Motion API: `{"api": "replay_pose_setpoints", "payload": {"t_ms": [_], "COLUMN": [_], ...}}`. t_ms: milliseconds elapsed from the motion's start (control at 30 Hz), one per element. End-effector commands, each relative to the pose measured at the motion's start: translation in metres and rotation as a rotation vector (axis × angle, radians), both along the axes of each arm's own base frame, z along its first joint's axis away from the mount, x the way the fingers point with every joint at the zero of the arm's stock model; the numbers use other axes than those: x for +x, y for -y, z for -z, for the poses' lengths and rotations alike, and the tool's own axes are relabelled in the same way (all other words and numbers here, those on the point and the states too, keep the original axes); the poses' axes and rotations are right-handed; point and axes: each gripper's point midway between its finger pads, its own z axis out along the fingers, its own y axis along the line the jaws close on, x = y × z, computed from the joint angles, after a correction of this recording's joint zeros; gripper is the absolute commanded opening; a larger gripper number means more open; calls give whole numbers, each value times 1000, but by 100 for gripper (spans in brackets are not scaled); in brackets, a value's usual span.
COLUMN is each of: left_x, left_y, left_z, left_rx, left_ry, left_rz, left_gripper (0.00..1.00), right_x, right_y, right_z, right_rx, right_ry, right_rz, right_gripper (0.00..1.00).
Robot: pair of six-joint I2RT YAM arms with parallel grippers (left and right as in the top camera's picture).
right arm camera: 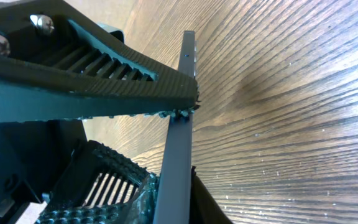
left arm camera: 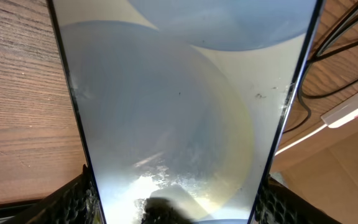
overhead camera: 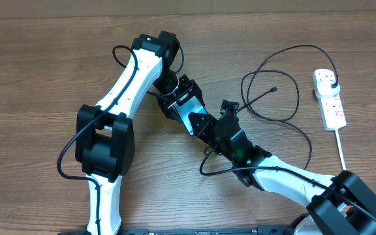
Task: Plug charger to phone and switch on socket
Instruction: 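Close the right gripper on the phone's edge beside the left gripper, then open the left gripper and pull it back, leaving phone in right gripper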
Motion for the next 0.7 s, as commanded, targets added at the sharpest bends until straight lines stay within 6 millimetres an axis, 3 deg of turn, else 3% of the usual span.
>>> {"api": "replay_pose_setpoints", "payload": {"t_ms": [0,200,433,567,667], "left_x": [2,1,1,-2,-3], "left_y": [7,6,7,9,-3], "left_z": [-7,-7,-8,-21,-31], "left_rx": [-20,-22,-41,-171,-251], "left_ry": [14,16,30,25,23], "left_rz": [5,19,45,85,103], "left_gripper": [53,56,73,80,84], "right_x": [1,1,1,2,4], "right_y": [-7,-8,-7,-7,-3], "right_z": [-7,-7,-7,-7,-12], "right_rx": [18,20,18,19,24], "right_ry": [12,11,11,13,17], "right_rz": [-18,-21,-20,-19,-9], "right_gripper": [10,4,4,4,4]}}
